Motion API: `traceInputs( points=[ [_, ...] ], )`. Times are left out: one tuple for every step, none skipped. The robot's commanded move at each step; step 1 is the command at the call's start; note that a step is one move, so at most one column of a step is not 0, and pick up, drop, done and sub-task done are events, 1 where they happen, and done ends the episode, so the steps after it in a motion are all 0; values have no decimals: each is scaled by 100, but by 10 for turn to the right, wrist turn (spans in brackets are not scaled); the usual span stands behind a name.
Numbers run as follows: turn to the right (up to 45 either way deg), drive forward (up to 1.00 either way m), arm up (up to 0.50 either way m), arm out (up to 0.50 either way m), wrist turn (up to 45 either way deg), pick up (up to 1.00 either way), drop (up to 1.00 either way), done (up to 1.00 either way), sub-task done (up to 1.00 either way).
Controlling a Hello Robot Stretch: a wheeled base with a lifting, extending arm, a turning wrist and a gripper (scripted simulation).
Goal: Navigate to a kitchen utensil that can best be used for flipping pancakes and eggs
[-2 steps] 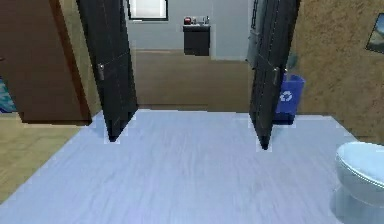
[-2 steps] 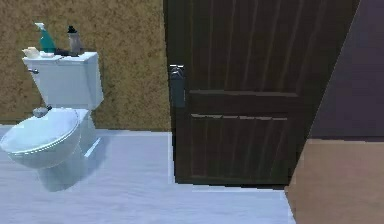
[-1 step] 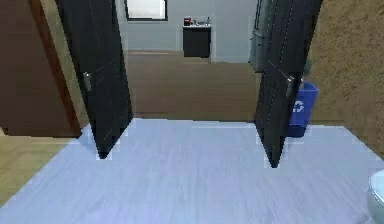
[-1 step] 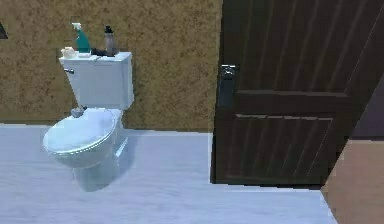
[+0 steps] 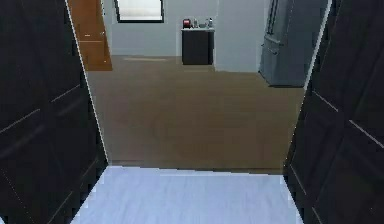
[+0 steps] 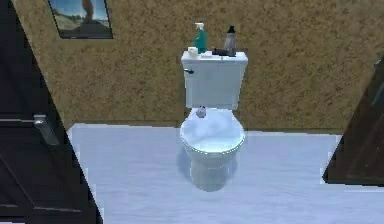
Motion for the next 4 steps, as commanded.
traceInputs(
  points=[
    [0, 100, 0, 0, 0, 0, 0, 0, 0],
    [0, 100, 0, 0, 0, 0, 0, 0, 0],
    [30, 0, 0, 0, 0, 0, 0, 0, 0],
    [0, 100, 0, 0, 0, 0, 0, 0, 0]
  ],
)
